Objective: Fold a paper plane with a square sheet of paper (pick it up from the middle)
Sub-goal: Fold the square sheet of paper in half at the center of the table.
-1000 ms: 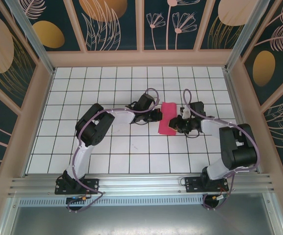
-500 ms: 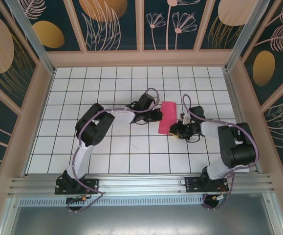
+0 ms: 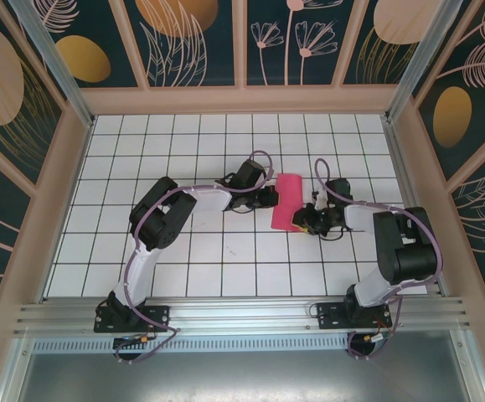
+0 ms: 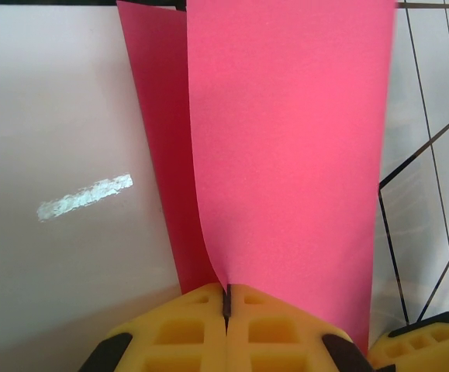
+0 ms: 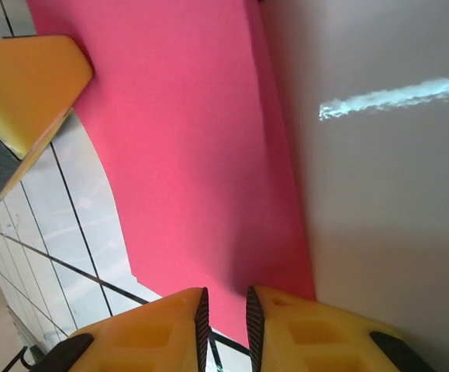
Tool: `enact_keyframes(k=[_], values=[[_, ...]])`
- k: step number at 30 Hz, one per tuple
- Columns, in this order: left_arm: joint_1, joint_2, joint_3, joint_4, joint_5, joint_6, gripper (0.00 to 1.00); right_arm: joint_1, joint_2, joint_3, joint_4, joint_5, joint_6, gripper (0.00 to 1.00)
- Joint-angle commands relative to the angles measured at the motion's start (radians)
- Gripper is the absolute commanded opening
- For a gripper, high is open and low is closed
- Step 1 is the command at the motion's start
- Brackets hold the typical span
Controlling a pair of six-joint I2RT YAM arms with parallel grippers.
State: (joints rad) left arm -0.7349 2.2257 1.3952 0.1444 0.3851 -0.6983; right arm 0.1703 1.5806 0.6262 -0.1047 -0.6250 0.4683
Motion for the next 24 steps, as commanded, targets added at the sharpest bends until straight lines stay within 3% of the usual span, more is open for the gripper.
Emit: enact_keyframes(k=[1, 8, 14, 24], values=[[0.005, 0.04, 0.012, -0.053, -0.018, 0.03, 0.05, -0.007, 0.021, 0.002, -0.026, 0.068, -0.028, 0.26], [0.005, 0.039, 0.009, -0.063, -0.016, 0.036, 0.05, -0.02, -0.06, 0.142, -0.055, 0.021, -0.033, 0.28], [0.006, 0.038, 0.008, -0.065, -0.014, 0.032, 0.05, -0.044, 0.072, 0.253, -0.041, -0.006, -0.065, 0.25], [0.006, 0.036, 0.011, -0.084, -0.024, 0.037, 0.04, -0.083, 0.245, 0.232, 0.011, 0.02, -0.084, 0.25]])
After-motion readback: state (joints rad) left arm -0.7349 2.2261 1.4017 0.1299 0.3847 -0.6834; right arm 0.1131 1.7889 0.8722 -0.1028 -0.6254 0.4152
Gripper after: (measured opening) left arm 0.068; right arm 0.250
